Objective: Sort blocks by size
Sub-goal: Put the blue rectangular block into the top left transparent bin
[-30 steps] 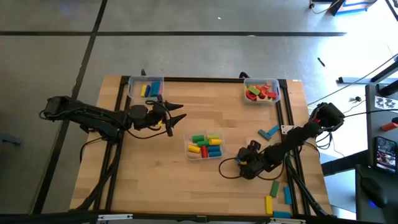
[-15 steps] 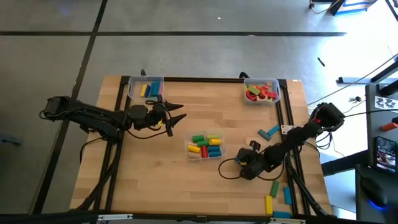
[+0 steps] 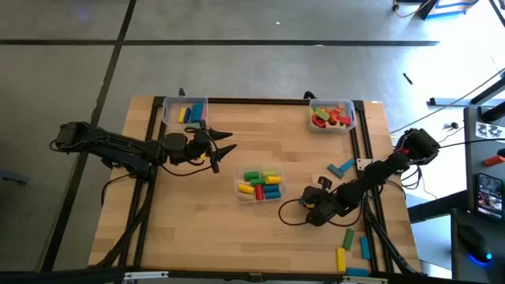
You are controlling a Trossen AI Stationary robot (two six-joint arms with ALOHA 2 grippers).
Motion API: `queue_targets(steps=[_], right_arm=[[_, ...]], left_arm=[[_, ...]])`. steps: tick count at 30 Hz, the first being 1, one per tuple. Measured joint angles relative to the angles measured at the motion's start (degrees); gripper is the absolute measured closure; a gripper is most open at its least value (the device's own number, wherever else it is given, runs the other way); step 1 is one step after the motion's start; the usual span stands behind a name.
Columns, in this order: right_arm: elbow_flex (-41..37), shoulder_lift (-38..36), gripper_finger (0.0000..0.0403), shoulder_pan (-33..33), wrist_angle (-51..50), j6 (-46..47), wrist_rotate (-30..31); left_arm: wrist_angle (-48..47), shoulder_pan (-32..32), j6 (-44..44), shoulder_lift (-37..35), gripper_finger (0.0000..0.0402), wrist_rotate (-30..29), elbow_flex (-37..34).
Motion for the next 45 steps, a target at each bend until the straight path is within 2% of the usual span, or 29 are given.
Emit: queue_targets(steps=[11,16,19,26,32,37,40,45], right_arm=[[0.0,-0.1,0.0326,0.0,0.2,0.2,0.2],[0.0,-0.1,0.0313,0.0,0.6,3.9,-0.7],[0.0,-0.1,0.0286,-0.5,0.5,4.1,-2.5],[0.1,-0.7,0.0191,-1.4,0.3,2.1,-6.2],[0.1,-3.5,0.0157,4.0,-2.6,4.1,0.3],[-1.8,-3.6,0.0155,9.2,-2.0,7.5,10.8],[-6.4,-3.5,0.0155,10.2,3.9,10.0,13.0],[-15.0,-3.7,0.0155,10.2,21.6,10.9,14.6]], left_arm=[[0.0,0.0,0.0,0.0,0.0192,0.0,0.0],[0.0,0.0,0.0,0.0,0.0192,0.0,0.0],[0.0,0.0,0.0,0.0,0.0192,0.0,0.0],[0.0,0.0,0.0,0.0,0.0192,0.0,0.0],[-0.3,0.0,0.0,0.0,0.0192,0.0,0.0],[0.0,0.0,0.0,0.0,0.0192,0.0,0.0],[0.0,0.0,0.0,0.0,0.0192,0.0,0.0],[0.0,0.0,0.0,0.0,0.0192,0.0,0.0]])
